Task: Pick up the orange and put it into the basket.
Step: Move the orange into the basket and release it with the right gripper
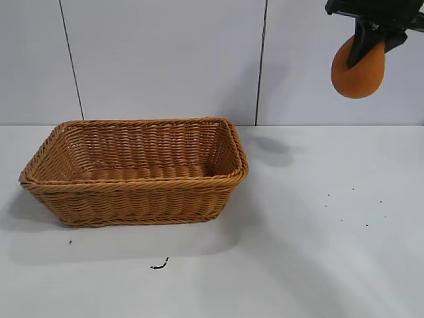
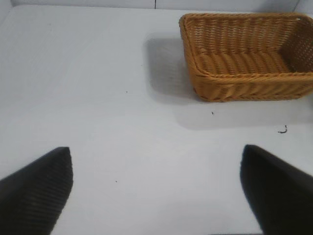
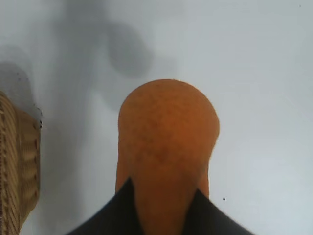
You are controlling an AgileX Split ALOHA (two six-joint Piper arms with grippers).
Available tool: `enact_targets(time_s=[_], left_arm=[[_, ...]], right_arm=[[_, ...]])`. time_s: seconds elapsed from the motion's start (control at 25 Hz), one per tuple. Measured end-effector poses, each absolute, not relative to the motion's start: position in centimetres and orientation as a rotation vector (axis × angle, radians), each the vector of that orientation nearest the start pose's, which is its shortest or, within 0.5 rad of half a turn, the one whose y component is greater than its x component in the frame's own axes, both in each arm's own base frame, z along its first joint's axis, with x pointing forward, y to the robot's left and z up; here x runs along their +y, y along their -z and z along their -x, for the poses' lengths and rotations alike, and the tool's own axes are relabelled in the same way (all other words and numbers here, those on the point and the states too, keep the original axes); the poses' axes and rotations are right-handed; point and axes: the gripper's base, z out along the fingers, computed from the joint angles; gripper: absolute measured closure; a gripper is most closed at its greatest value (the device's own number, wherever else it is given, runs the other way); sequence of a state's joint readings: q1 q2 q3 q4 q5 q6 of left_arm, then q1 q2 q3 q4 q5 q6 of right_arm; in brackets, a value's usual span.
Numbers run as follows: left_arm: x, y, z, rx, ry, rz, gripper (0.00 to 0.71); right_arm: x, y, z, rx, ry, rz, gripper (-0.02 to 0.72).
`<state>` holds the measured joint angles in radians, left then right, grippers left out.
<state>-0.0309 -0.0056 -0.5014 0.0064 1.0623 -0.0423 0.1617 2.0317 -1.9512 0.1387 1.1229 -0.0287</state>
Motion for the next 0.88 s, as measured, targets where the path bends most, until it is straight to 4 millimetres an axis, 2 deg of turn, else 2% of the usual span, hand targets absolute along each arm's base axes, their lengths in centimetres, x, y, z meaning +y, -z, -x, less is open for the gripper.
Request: enact_targets(time_s=[0.24, 0.4, 0.6, 0.64, 0.68, 0.72, 0.88], left_arm=[[0.1, -27.8, 0.6, 2.039, 0.038, 0.012, 0.044], [0.1, -27.8, 0.6, 2.039, 0.038, 0.012, 0.044], [0.1, -27.8, 0.6, 2.039, 0.038, 0.012, 0.044], [0.1, -27.7, 0.6, 2.040, 0.038, 0.012, 0.044], [0.1, -27.7, 0.6, 2.040, 0.038, 0.012, 0.044], [0.1, -27.7, 0.6, 2.040, 0.038, 0.012, 0.044], [0.1, -27.7, 0.6, 2.040, 0.038, 0.012, 0.044]], right_arm=[[16.5, -30.1, -42.7, 2.598, -0.287, 0.438, 0.656], [21.8, -28.7, -41.5, 2.567, -0.328, 0.566, 0.656], [27.2, -24.4, -40.7, 2.559, -0.361, 0.675, 0.656], [27.2, -24.4, -40.7, 2.559, -0.361, 0.675, 0.656], [27.9, -23.3, -40.7, 2.561, -0.362, 0.691, 0.656], [29.0, -21.2, -40.9, 2.564, -0.364, 0.704, 0.656], [29.7, -17.5, -41.7, 2.583, -0.357, 0.703, 0.656]])
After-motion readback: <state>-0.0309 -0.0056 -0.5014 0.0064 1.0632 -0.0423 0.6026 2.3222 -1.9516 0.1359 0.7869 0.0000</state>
